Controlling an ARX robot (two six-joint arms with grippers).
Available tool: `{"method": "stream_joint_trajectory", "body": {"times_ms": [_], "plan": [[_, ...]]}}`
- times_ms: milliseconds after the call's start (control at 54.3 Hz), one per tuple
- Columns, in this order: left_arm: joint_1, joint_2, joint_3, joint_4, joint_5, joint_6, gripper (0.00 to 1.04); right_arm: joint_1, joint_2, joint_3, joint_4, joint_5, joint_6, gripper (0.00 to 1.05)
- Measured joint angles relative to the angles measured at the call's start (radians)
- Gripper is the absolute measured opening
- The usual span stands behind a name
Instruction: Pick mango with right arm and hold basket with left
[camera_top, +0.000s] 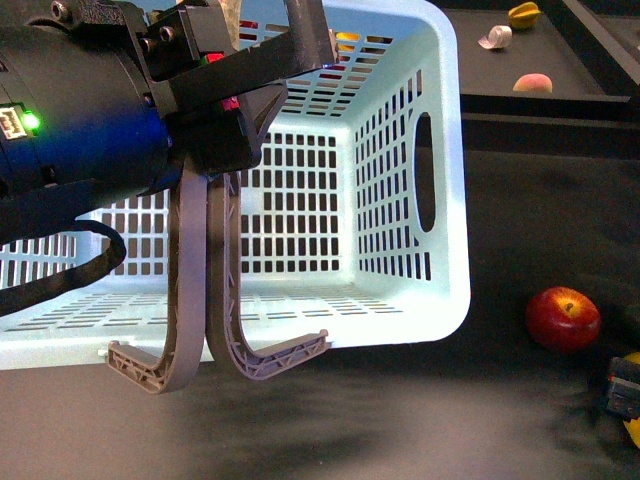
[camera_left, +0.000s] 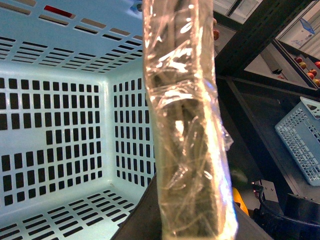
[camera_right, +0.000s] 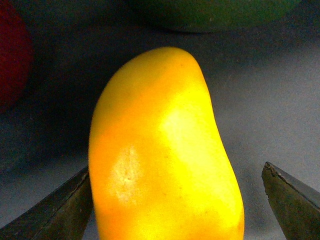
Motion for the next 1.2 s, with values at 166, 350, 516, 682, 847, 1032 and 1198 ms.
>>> {"method": "stream_joint_trajectory", "body": {"times_ms": [166, 350, 516, 682, 847, 1032, 1198], "plan": [[0.0, 0.0, 0.0, 0.0, 0.0, 0.0, 0.09, -0.003, 0.019, 0.018, -0.004, 0.0, -0.004, 0.97], [0.0, 0.0, 0.0, 0.0, 0.0, 0.0, 0.09, -0.006, 0.031, 0.034, -0.013, 0.002, -0.008, 0.76], [0.0, 0.0, 0.0, 0.0, 0.0, 0.0, 0.09, -0.009, 0.031, 0.033, -0.015, 0.002, -0.012, 0.62], [0.0, 0.0, 0.0, 0.0, 0.0, 0.0, 0.09, -0.004, -0.017, -0.018, -0.013, -0.02, -0.002, 0.6], [0.0, 0.0, 0.0, 0.0, 0.0, 0.0, 0.09, 0.027, -0.163, -0.103, -0.006, -0.062, 0.024, 0.6], [-0.001, 0.0, 0.0, 0.0, 0.0, 0.0, 0.09, 0.089, -0.373, -0.178, -0.035, -0.1, 0.052, 0.6], [-0.001, 0.0, 0.0, 0.0, 0.0, 0.0, 0.09, 0.166, -0.615, -0.243, -0.127, -0.14, 0.089, 0.6]]}}
